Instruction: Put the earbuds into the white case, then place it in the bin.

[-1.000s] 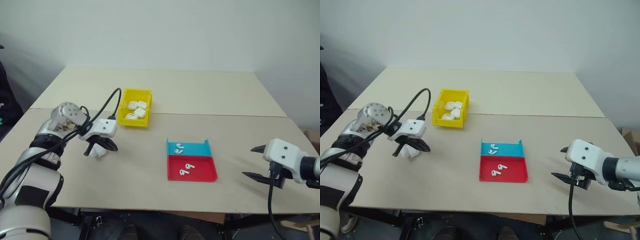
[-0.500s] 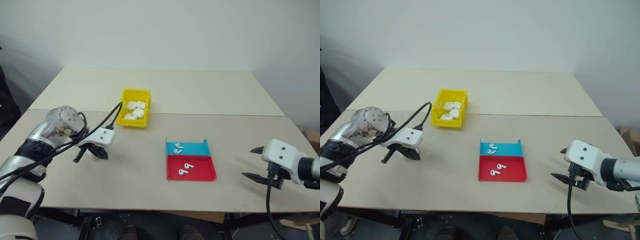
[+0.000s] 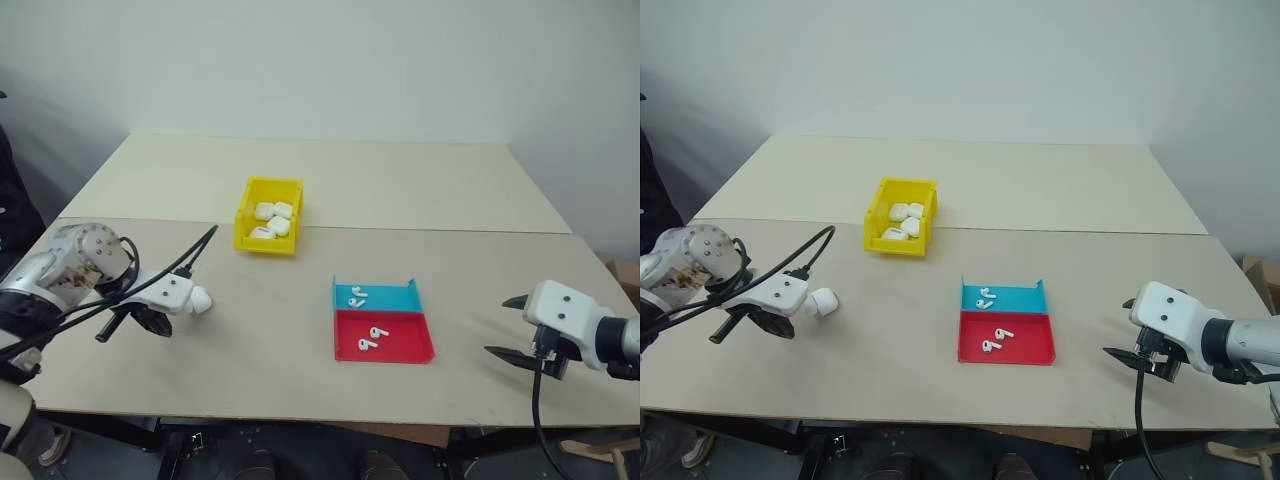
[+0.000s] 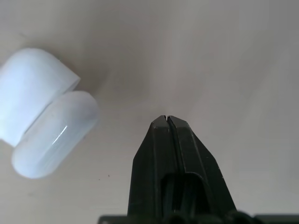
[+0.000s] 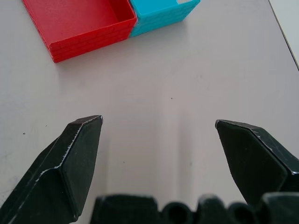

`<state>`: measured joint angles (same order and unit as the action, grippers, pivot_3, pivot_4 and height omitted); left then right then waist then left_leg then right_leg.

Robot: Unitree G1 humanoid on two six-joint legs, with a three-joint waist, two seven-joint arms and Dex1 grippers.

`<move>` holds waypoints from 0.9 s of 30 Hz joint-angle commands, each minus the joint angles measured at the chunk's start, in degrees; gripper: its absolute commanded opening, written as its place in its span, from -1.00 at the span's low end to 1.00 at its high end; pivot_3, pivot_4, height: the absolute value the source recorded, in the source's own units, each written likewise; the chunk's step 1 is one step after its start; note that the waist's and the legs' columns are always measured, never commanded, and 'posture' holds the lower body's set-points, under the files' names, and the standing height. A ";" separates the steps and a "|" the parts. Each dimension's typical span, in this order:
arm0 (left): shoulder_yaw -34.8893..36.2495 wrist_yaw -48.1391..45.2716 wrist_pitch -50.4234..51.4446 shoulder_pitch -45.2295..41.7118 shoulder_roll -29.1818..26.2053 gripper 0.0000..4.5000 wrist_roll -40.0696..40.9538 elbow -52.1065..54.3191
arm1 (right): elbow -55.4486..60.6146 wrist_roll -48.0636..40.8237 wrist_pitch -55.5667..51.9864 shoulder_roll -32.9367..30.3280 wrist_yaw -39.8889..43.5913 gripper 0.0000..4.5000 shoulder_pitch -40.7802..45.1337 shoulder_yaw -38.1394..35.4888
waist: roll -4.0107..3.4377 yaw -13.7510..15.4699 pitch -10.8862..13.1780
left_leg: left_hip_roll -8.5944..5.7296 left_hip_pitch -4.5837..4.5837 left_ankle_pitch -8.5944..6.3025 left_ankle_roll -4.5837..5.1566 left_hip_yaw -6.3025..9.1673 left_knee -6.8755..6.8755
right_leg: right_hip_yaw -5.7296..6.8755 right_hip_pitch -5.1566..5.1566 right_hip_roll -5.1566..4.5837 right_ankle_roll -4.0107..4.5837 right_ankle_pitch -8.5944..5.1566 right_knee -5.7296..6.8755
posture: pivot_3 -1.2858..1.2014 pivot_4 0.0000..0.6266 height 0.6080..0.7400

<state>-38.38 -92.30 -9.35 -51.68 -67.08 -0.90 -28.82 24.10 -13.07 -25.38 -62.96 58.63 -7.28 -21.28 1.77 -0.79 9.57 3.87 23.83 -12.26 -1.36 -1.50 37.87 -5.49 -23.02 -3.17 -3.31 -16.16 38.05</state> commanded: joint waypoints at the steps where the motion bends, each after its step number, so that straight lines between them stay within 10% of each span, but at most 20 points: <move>1: 3.10 -0.20 1.93 -4.49 -1.11 -0.99 0.90 -0.43 | -0.07 -0.57 0.45 0.23 -0.36 1.00 1.63 -0.66 | 0.00 0.00 0.00 | 0.00 0.00 0.00 0.00 0.00 0.00 | 0.00 0.00 0.00 0.00 0.00 0.00 | 0.03 -0.52 1.00; 10: 3.53 5.97 -5.95 -15.17 4.89 -0.99 -18.74 -22.26 | -0.44 -0.45 0.07 0.36 -0.41 1.00 2.51 -0.48 | 0.00 0.04 0.00 | -0.01 -0.01 -0.02 0.03 -0.01 0.00 | 0.01 0.00 0.01 0.00 0.00 -0.03 | 0.03 -0.52 1.00; 27: 6.18 14.85 -7.70 -22.98 25.27 -0.99 -26.61 -44.90 | 0.70 1.09 -0.95 1.22 -2.30 1.00 -1.40 -3.37 | 0.02 -0.02 0.01 | -0.04 0.14 -0.02 0.04 0.00 0.00 | 0.01 -0.08 0.00 -0.02 0.00 -0.05 | 0.03 -0.52 1.00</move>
<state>-33.34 -77.46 -16.32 -72.48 -42.63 -27.15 -73.51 23.06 -12.25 -25.90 -61.80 57.02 -8.36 -21.62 1.79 -0.81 9.58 3.83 23.97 -12.28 -1.33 -1.50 37.87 -5.48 -23.09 -3.17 -3.33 -16.16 37.99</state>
